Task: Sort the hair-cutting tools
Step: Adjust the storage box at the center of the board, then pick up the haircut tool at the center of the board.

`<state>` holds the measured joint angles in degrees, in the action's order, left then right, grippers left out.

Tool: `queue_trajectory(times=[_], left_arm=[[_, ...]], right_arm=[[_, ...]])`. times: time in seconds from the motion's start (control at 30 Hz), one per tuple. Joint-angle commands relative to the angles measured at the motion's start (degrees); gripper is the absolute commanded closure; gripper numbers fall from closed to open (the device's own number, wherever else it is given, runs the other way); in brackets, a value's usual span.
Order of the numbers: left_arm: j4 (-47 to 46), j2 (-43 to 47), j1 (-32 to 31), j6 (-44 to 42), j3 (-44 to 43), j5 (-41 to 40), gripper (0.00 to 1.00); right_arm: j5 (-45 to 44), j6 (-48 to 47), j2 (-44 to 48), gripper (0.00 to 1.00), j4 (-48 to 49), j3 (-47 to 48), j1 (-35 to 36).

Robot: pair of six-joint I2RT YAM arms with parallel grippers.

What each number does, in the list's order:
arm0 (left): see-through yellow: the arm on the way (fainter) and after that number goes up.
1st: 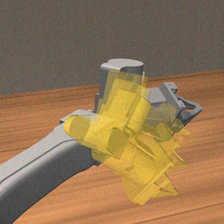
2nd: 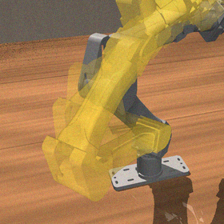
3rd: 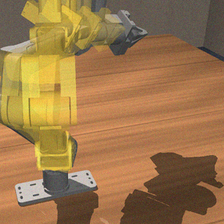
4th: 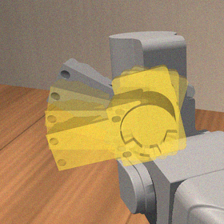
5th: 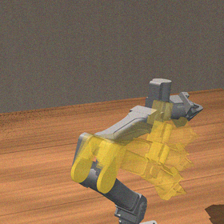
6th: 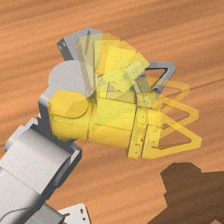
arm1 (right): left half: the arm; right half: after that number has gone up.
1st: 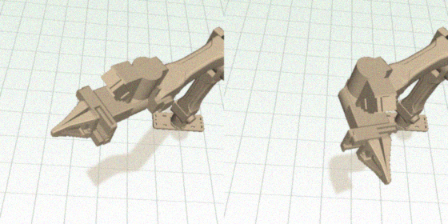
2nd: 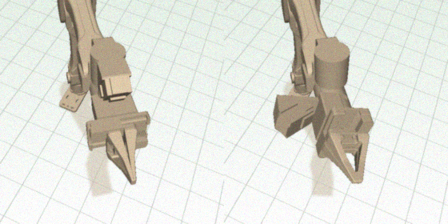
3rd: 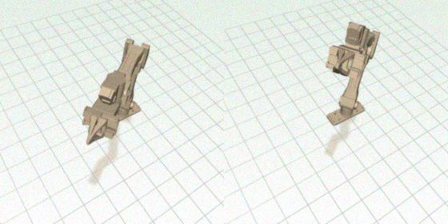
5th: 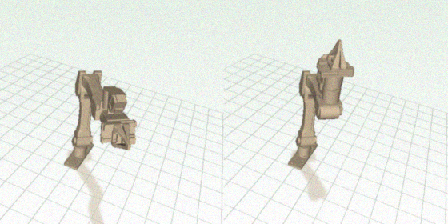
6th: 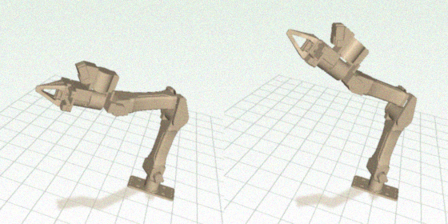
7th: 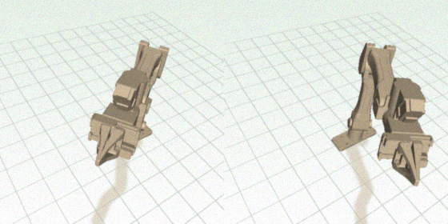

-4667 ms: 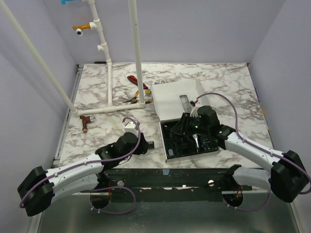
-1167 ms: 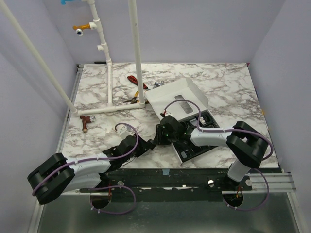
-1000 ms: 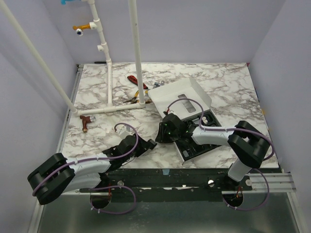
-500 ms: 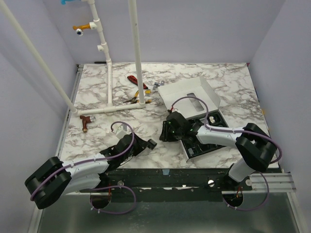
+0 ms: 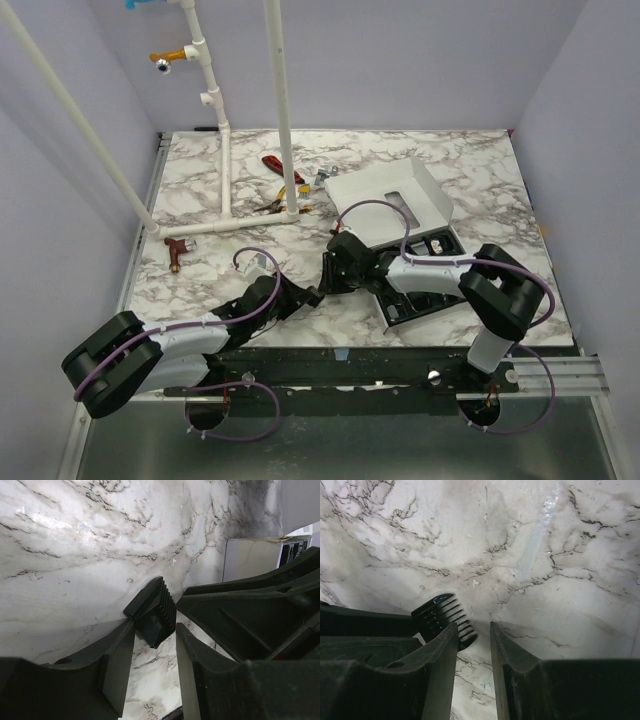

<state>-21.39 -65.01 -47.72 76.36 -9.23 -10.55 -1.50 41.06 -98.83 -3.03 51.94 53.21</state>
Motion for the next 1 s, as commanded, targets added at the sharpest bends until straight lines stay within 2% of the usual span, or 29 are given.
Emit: queue_trajectory(times=[0.0, 0.33, 0.5, 0.8, 0.97], left_arm=[[4.8, -1.4, 0.1, -0.9, 1.3, 1.5, 0.59], [3.5, -2.7, 0.1, -1.5, 0.9, 1.7, 0.64], [1.9, -3.4, 0.0, -1.5, 1.4, 1.8, 0.71], [-3.6, -4.8, 0.0, -2.0, 2.2, 2.9, 0.80], [-7.5, -5.4, 0.0, -2.6, 3.1, 4.3, 0.81]], right_arm=[[1.1, -0.2, -1.6, 0.66, 0.0, 0.2, 1.3], [2.8, 2.9, -0.5, 0.69, 1.0, -3.6, 4.7], [2.3, 3.3, 0.7, 0.69, 1.1, -4.7, 4.8], [3.3, 3.3, 1.2, 0.70, 1.9, -5.8, 4.8], [3.2, 3.4, 0.6, 0.71, 2.5, -6.0, 4.8]])
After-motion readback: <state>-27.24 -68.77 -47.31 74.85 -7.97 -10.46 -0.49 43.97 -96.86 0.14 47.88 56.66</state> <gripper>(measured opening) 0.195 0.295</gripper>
